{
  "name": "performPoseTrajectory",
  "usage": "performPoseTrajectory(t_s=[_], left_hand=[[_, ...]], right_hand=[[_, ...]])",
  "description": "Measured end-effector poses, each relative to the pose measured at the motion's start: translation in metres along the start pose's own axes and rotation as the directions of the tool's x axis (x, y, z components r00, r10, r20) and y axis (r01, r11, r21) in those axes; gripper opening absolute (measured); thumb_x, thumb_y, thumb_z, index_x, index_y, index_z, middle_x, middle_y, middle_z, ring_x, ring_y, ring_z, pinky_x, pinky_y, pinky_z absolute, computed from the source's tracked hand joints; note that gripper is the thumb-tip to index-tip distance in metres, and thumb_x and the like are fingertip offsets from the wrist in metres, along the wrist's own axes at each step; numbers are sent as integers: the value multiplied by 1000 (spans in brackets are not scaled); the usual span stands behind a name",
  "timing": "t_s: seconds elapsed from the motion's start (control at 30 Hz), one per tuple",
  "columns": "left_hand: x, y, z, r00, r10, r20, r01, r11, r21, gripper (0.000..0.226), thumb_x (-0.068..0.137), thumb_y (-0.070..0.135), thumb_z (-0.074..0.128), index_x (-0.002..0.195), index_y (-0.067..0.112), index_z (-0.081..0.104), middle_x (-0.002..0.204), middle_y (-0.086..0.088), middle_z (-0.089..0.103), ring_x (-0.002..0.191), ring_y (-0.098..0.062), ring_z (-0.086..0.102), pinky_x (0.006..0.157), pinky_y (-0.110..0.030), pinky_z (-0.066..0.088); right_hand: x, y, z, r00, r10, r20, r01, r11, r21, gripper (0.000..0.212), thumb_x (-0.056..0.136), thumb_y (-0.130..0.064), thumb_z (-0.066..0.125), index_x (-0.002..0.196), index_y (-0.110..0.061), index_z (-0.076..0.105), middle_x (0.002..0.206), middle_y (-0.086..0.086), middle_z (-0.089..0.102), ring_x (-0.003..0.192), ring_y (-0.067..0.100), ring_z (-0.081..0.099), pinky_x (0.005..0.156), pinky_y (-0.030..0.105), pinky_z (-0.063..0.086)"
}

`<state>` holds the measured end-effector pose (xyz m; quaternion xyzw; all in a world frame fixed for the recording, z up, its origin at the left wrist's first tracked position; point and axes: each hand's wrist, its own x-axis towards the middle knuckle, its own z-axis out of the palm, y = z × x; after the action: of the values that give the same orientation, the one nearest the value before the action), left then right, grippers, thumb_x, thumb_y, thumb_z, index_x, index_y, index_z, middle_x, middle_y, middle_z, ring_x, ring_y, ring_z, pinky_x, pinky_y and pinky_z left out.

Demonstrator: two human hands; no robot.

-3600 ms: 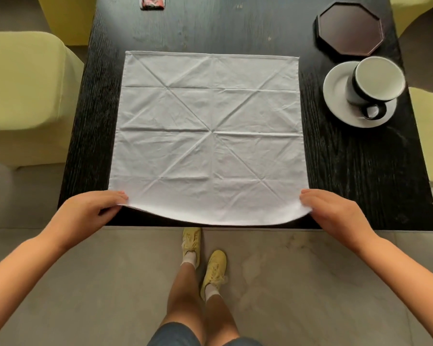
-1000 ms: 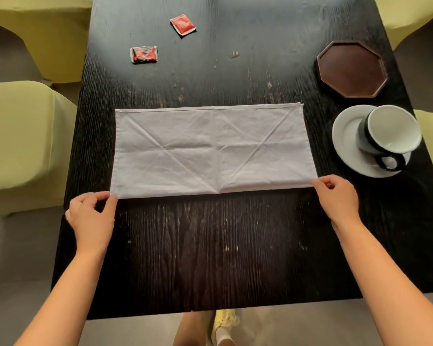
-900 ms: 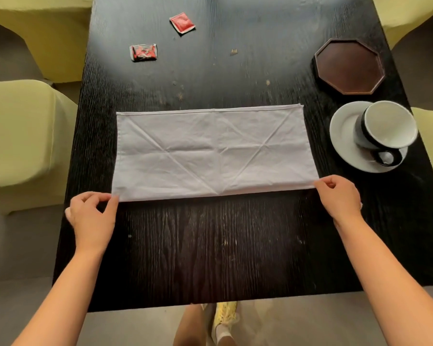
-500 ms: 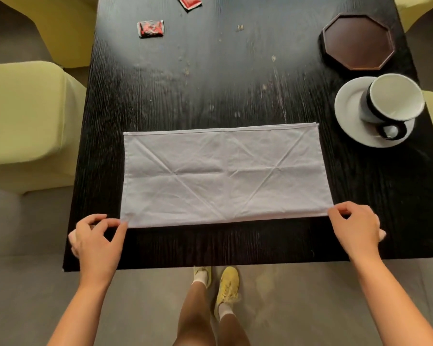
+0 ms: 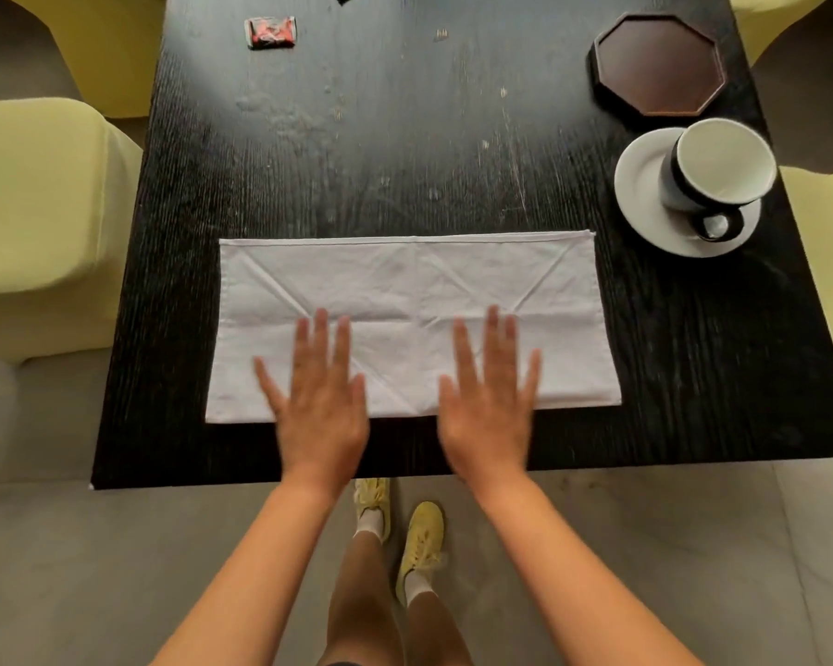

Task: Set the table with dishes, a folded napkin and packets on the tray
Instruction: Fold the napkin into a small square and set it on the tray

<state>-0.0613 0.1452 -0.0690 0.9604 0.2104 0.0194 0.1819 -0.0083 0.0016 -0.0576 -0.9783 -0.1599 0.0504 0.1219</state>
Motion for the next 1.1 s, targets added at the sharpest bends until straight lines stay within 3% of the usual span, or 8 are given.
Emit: performPoseTrajectory(t_s=[0.13,0.3,0.47,0.7,0.87,0.93,1.0,1.1], left_hand=[[19,20,42,988,-28,154,10,993,114,54,88,44,-3,138,35,-23,158,3,-13,140,-9,-22,111,-51,-17],[20,11,50,986,-28,165,11,994,105,58,88,52,8,142,40,-10,159,6,-6,141,-6,-16,112,-49,-12],[23,-24,35,984,-19,177,-5,991,133,72,81,67,20,146,40,3,159,3,-5,146,-17,-7,114,-44,-6],[20,-90,4,985,-23,171,-6,986,166,76,84,54,17,147,13,19,157,-16,12,145,-28,10,116,-48,15],[30,-54,4,985,-169,-36,167,985,-53,67,91,46,19,147,8,18,156,-13,17,144,-24,16,115,-48,-1],[45,-16,13,996,17,-83,-19,999,-26,60,93,41,24,147,16,16,155,-6,12,144,-20,13,113,-44,-9],[66,17,26,971,239,-23,-238,970,55,55,94,39,26,146,25,14,154,0,7,144,-14,7,113,-45,-9],[98,33,42,968,227,110,-237,967,90,54,95,36,27,147,31,10,158,0,6,145,-12,1,114,-50,-3]], right_hand=[[26,-21,37,997,12,78,-9,999,-32,62,94,-37,23,144,-25,-12,153,-3,-22,142,15,-20,114,47,-12],[29,-2,52,986,13,169,4,996,-95,63,95,-42,21,146,-24,-11,150,-5,-25,139,9,-22,113,49,-13],[32,53,35,989,2,149,21,988,-151,65,89,-49,11,145,-26,-13,152,-5,-21,142,11,-16,111,42,-16],[41,123,5,990,37,136,-8,977,-213,72,87,-48,10,148,-10,5,159,6,7,146,16,6,117,46,3],[53,98,-5,997,82,9,-80,989,-128,72,90,-52,10,148,-9,7,158,6,3,145,17,2,116,44,-4],[69,62,1,998,-62,10,63,996,-62,67,90,-49,15,148,-17,5,156,1,-2,143,14,-3,115,39,-9],[87,29,13,977,-208,40,208,978,-18,61,92,-42,23,148,-22,11,158,-1,2,144,13,-3,115,40,-6],[114,17,25,973,-196,125,200,979,-25,57,95,-33,32,148,-25,13,160,-1,2,147,13,-1,116,42,-2]])
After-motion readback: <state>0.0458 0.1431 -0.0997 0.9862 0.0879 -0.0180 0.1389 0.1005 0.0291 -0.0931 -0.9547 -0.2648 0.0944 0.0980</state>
